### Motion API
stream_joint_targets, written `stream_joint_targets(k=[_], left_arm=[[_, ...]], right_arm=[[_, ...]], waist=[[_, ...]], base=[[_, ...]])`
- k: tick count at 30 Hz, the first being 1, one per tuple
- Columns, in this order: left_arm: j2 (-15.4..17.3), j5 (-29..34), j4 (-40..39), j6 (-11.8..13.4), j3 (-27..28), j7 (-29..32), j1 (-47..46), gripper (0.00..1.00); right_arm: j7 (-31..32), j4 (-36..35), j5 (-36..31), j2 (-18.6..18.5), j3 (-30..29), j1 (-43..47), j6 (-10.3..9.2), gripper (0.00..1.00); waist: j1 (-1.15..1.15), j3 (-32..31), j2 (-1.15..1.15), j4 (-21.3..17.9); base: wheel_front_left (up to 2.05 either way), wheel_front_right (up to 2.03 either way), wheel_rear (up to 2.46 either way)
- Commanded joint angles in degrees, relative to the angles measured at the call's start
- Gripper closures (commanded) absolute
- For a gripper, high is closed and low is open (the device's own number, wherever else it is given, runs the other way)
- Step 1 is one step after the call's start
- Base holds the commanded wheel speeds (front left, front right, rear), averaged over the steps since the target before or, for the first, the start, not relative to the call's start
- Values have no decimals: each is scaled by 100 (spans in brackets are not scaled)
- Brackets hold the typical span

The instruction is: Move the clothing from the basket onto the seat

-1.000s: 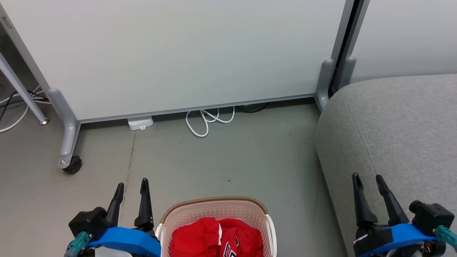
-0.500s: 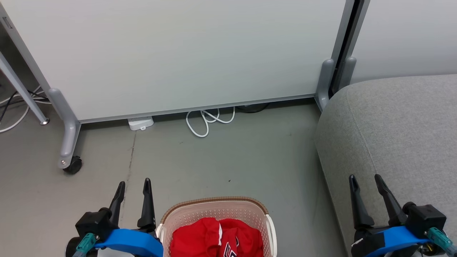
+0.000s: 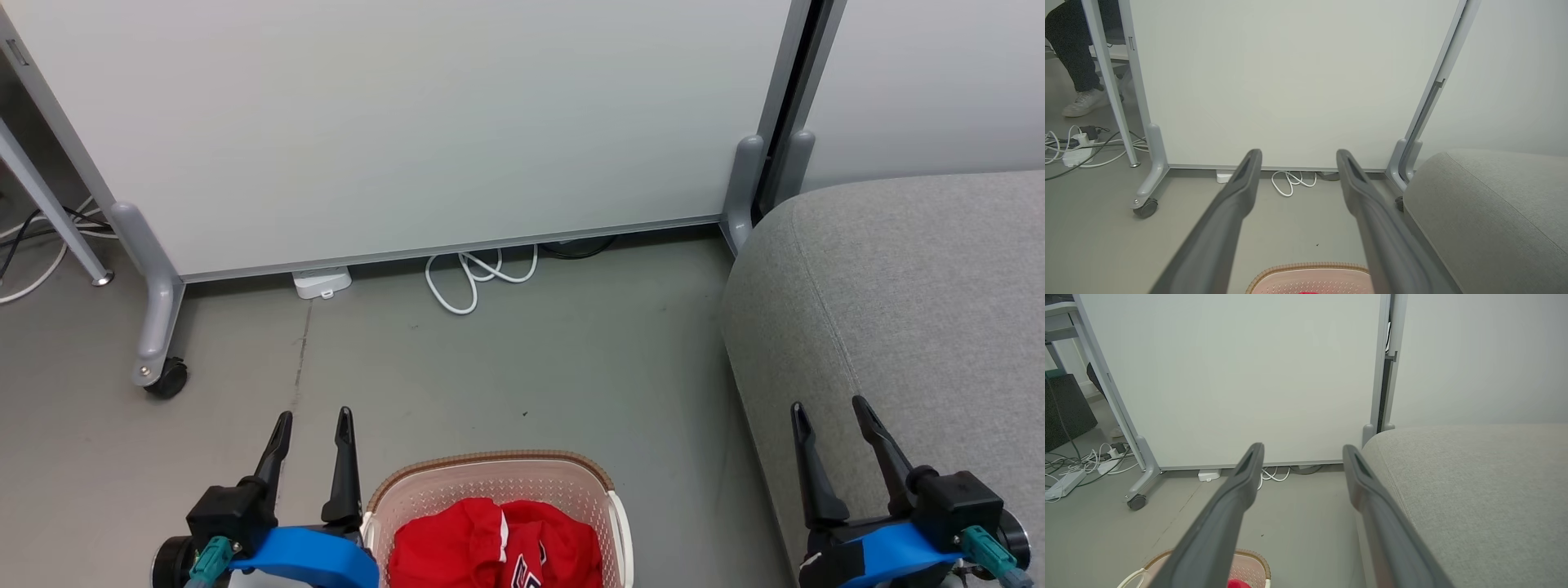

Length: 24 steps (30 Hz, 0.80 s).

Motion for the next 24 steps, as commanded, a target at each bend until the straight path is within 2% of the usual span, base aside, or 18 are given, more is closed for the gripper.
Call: stream_joint_targets(k=[1,12,24], left_arm=[[4,132,9,-11,13,-52,-80,0],[-17,504,47,-24,39,-161,-93,0],[-28,490,51,-42,106,-156,-72,0]], right_arm=[[-53,-34,-148,-37,9,38,13,0],[-166,-56,-584,-40,19,56,14,0],[-160,-50,-510,-38,30,61,14,0]], waist=[[0,-2,0,-1],[0,2,0,3],[0,6,0,-2]], base=[[0,0,0],[0,0,0],[0,0,0]])
